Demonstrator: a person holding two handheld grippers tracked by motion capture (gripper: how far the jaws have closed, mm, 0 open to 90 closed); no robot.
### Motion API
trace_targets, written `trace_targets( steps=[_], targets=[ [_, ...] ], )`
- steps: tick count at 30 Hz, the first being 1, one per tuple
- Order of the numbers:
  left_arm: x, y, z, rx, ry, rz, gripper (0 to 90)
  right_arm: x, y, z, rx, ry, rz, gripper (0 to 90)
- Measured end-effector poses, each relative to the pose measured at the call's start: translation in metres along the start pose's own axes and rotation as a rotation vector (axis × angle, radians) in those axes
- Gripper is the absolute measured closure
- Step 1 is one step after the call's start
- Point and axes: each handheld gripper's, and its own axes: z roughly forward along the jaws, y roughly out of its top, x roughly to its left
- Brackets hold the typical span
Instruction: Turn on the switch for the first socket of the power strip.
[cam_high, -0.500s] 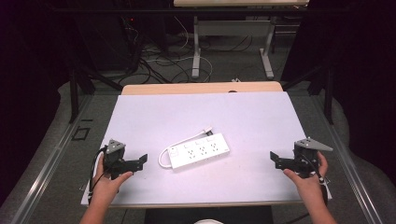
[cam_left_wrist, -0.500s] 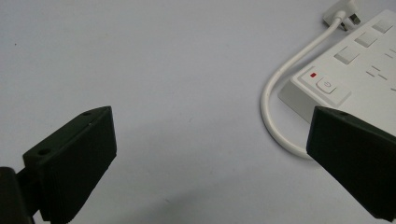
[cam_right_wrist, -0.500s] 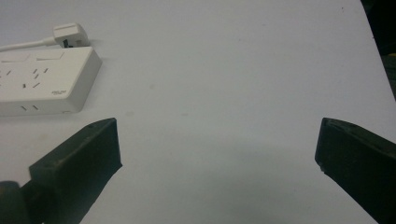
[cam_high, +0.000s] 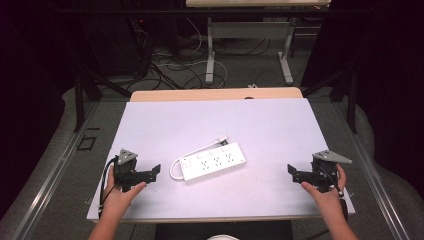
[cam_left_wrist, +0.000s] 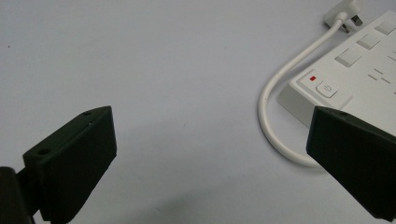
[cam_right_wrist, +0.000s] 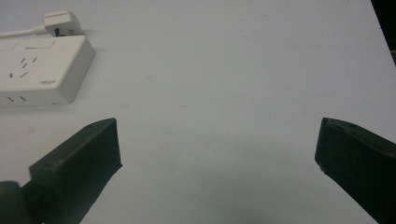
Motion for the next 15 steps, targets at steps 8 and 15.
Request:
trace_targets(
  steps=[8,15],
  targets=[
    [-0.006,0.001,0.002,0.004,-0.015,0.013,1.5,-0.001,-0.002,0.003,0.008,0.005,0.012,0.0],
    [-0.017,0.003,0.002,0.012,-0.041,0.05,3.1,-0.002,-0.002,0.004,-0.004,0.004,0.027,0.0]
  ],
)
